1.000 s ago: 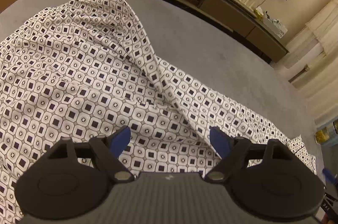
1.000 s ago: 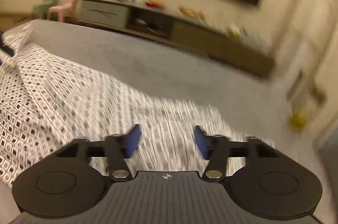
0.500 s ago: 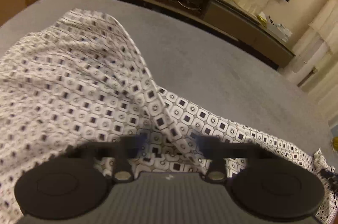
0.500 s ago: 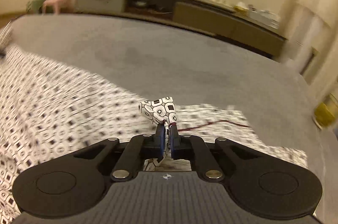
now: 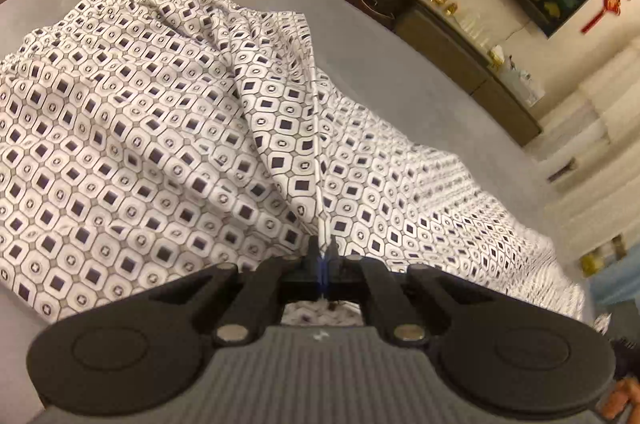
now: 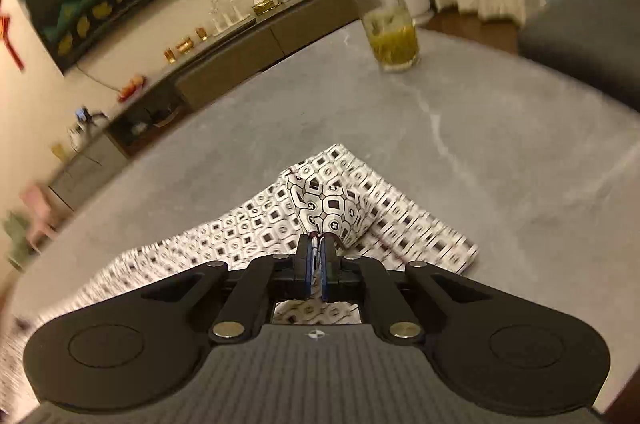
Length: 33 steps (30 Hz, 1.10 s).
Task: Fold clothes
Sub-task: 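Grasp the garment with the left gripper while the right gripper holds its edge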
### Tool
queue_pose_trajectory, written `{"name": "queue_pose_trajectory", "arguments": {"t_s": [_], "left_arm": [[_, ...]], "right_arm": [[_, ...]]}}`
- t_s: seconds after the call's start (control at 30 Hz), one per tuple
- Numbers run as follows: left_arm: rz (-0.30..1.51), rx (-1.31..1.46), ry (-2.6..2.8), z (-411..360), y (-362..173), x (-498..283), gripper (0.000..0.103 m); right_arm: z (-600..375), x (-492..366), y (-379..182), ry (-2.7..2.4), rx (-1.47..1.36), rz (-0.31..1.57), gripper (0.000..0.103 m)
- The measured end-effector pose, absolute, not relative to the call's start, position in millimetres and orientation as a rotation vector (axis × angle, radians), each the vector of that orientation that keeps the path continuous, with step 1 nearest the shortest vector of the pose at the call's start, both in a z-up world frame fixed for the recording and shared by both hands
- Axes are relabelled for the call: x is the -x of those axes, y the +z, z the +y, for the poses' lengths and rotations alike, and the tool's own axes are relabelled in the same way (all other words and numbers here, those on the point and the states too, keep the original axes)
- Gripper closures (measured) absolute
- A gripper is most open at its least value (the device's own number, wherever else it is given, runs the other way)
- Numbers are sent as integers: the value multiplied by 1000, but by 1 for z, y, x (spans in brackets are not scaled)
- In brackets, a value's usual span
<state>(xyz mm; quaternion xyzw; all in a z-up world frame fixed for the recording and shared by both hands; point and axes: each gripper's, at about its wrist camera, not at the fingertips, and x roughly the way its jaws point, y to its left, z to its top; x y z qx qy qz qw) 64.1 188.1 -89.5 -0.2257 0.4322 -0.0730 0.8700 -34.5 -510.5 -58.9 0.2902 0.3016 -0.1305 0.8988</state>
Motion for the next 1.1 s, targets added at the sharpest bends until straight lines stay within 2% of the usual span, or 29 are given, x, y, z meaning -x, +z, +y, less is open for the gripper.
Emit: {"name": "queue_pose_trajectory", "arguments": {"t_s": [0.2,0.27,0.37,0.6,0.63,0.83,1.03,1.1], "left_arm": [[693,427,-211,179,-43,-20,103],[765,418,-199,173,-57,-13,103],[887,436,-148,171,-91,-20,103],[902,396,-141,166,-94,-22,101],[901,385,-149,165,-95,-20,97],[881,360,-168,167,-101,-21,97],[880,375,-178,171,-102,-20,96],[877,374,-188,171,-103,-19,94]], "right_arm": [[-517,53,-28,-284,-559,502,101],[-522,68,-22,-285,-558,500,101],[-536,60,-56,-310,-568,641,100],[-546,37,-80,-331,-657,701,100],[-544,39,-75,-347,-644,675,100],[-535,40,-76,-357,-608,675,100],[-494,70,-3,-246,-354,322,101],[-503,66,-29,-310,-386,459,101]]}}
